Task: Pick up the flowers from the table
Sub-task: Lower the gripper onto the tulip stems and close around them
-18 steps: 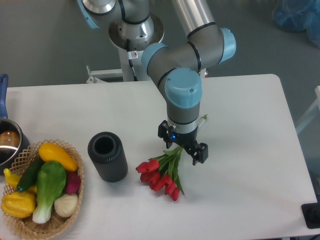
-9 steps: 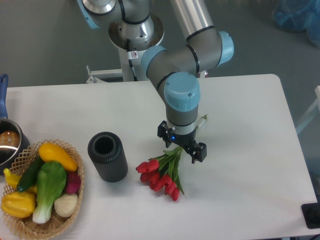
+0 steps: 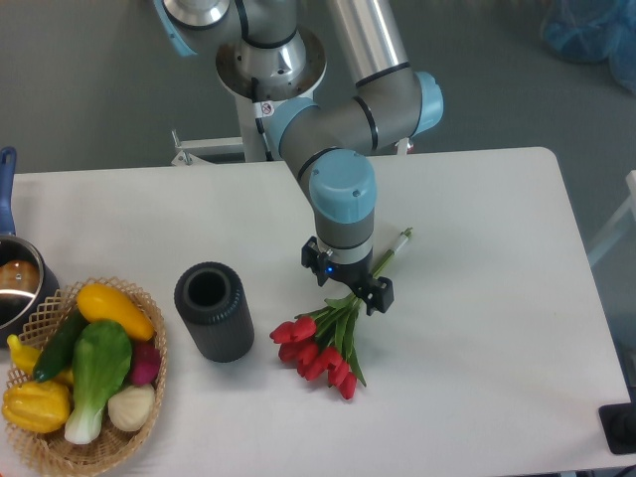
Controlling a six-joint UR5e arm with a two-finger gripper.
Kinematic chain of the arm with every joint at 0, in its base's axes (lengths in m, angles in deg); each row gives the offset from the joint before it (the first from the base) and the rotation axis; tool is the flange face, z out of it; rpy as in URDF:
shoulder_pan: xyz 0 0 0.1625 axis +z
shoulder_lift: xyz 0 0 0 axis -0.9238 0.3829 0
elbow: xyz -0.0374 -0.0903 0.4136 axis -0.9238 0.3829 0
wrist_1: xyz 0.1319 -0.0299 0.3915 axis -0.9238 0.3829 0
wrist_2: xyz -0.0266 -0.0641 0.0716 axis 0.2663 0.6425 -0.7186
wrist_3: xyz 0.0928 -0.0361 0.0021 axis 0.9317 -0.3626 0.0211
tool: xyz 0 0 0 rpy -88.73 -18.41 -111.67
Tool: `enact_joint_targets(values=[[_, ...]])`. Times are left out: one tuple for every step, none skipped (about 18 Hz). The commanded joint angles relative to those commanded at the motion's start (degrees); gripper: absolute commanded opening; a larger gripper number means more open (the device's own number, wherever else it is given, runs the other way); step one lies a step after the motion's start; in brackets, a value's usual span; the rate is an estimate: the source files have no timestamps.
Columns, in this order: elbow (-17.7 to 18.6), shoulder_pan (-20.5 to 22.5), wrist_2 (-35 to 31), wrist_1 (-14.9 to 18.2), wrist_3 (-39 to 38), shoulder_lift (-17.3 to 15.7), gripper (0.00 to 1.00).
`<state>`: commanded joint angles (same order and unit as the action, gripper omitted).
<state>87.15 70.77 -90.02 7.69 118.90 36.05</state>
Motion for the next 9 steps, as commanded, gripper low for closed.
enact_joint_targets(values=[[-0.35, -0.61, -0.17, -0.26, -1.14, 0.97, 1.00], [-0.79, -1.05, -0.18, -0.70, -2.37, 1.24, 1.00], [-0.88, -1.41, -0.18, -0.88, -3.34, 1.41, 1.00], [-0.97, -1.76, -0.18, -0.97, -3.79, 1.59, 1.00], [-0.97, -1.76, -0.18, -0.97, -3.88, 1.68, 1.00], [-1.06, -1.76, -0.18, -1.14, -3.88, 1.85, 1.00], [-1.23, -1.76, -0.18, -1.23, -3.88, 1.94, 1.00], [-1.58, -1.85, -0.18, -1.32, -3.79, 2.12, 1.00], [-1.84, -1.85, -0.18, -1.49, -3.79, 2.47, 1.00]])
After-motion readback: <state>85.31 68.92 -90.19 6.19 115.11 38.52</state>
